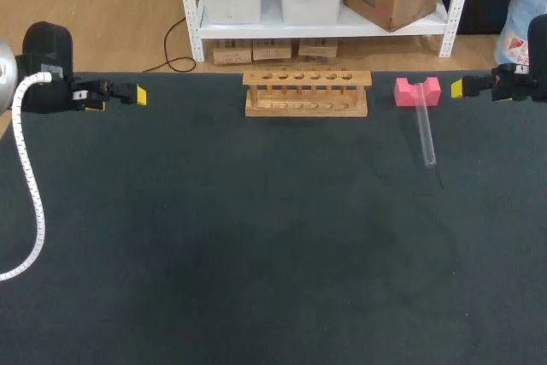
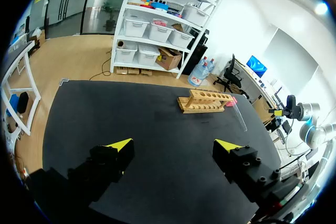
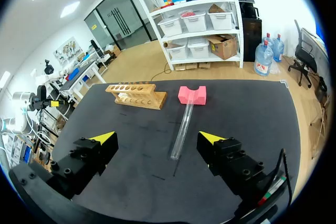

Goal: Grasp the test tube, adjust it, and insert it.

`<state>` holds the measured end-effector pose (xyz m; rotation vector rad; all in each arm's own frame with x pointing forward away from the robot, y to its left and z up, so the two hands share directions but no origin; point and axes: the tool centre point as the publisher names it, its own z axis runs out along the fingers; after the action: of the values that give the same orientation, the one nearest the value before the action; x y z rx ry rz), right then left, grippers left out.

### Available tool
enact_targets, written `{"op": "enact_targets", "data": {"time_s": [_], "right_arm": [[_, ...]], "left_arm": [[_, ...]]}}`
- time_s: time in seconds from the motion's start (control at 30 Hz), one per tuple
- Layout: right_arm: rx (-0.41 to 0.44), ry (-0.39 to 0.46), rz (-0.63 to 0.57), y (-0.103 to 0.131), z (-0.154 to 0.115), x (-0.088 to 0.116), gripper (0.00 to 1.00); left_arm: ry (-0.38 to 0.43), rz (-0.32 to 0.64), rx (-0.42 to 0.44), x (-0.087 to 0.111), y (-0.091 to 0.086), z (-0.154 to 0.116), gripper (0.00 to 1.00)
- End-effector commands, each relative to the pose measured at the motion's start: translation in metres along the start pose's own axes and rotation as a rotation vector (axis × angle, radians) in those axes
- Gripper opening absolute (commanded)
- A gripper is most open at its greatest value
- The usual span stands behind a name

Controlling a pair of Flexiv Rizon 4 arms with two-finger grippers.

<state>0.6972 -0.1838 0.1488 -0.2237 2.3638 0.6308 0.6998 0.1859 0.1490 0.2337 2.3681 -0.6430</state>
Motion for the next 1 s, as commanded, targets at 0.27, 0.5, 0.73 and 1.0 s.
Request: {"op": "enact_targets", "data": {"time_s": [0.27, 0.5, 0.73, 1.0], "right_arm": [[-0.002, 0.0, -0.001, -0.001, 0.0, 0.0, 1.0], [-0.002, 0.0, -0.001, -0.001, 0.0, 0.0, 1.0], [-0.002, 0.0, -0.001, -0.001, 0.0, 0.0, 1.0], [-0.002, 0.0, -0.001, -0.001, 0.0, 0.0, 1.0]], "left_arm": [[0.005, -0.002, -0.008, -0.001, -0.002, 0.0, 1.0], [0.005, -0.002, -0.008, -0.001, -0.002, 0.0, 1.0], [-0.03, 0.047, 0.013, -0.006, -0.001, 0.001, 1.0], [-0.106, 0.338, 0.149, -0.023, 0.001, -0.001, 1.0]]}}
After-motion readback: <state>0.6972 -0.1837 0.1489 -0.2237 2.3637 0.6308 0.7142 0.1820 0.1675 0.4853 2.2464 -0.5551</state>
